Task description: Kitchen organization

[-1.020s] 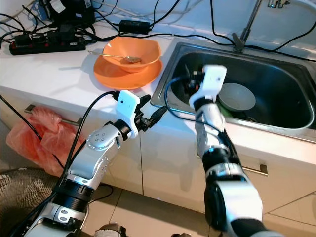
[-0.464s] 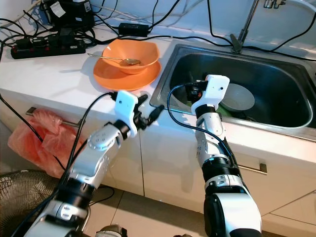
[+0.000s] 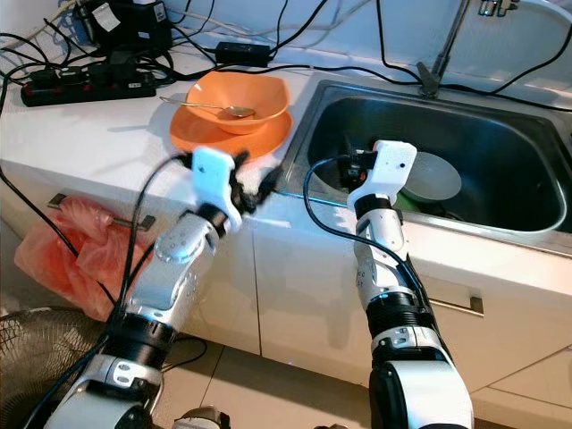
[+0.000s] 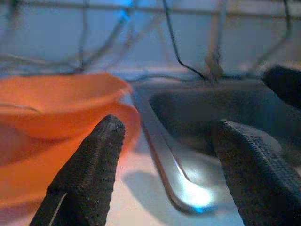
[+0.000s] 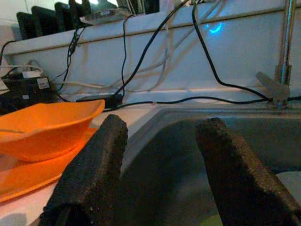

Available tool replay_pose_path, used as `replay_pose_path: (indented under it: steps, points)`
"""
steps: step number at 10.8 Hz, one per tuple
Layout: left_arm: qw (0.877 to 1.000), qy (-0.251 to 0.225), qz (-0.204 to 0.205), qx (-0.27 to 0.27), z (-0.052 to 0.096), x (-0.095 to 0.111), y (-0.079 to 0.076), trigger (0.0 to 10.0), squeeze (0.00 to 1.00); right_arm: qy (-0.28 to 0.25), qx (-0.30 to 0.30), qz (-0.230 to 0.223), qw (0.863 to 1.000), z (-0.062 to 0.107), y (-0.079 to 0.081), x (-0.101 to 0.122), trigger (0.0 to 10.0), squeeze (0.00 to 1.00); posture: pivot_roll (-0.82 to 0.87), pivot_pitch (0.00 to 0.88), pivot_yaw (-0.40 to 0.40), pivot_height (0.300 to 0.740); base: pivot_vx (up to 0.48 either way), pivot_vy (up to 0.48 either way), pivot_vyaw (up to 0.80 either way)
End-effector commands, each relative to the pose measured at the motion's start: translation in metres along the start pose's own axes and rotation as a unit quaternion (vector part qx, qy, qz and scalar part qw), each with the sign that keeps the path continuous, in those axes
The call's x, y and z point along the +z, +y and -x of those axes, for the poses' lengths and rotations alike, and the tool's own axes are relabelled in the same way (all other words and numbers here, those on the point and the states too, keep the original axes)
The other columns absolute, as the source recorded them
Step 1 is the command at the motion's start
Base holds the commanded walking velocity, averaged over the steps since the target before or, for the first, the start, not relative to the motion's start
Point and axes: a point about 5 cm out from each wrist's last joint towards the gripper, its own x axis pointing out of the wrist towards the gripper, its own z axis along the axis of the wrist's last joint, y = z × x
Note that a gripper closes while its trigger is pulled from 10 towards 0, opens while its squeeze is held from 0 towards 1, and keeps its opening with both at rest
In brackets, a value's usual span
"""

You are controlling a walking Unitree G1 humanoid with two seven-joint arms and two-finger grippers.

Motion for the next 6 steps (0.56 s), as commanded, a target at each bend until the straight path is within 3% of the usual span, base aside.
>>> replay_pose_path:
  steps: [1, 2, 4, 6]
  points:
    - [0.999, -0.034, -0.015, 0.025, -0.003, 0.013, 0.005, 10.0, 0.00, -0.002, 0.002, 0.004, 1.000, 0.000, 0.001, 0.003, 10.0, 0.00, 0.19, 0.004, -0.044, 0.740, 0.000, 0.000, 0.00]
    - [0.995, -0.064, -0.013, 0.071, 0.000, 0.021, 0.015, 10.0, 0.00, 0.005, 0.004, 0.002, 1.000, 0.001, 0.002, 0.000, 10.0, 0.00, 0.20, 0.012, -0.049, 0.740, 0.000, 0.000, 0.00]
    - [0.992, -0.072, -0.010, 0.103, 0.001, 0.026, 0.027, 10.0, 0.00, 0.010, 0.006, -0.003, 1.000, 0.002, 0.005, -0.002, 10.0, 0.00, 0.21, 0.017, -0.053, 0.740, 0.000, 0.000, 0.00]
    - [0.984, -0.079, 0.021, 0.155, -0.001, 0.031, 0.055, 10.0, 0.00, 0.013, 0.009, -0.006, 1.000, 0.002, 0.007, -0.003, 10.0, 0.00, 0.21, 0.020, -0.054, 0.740, 0.000, 0.000, 0.00]
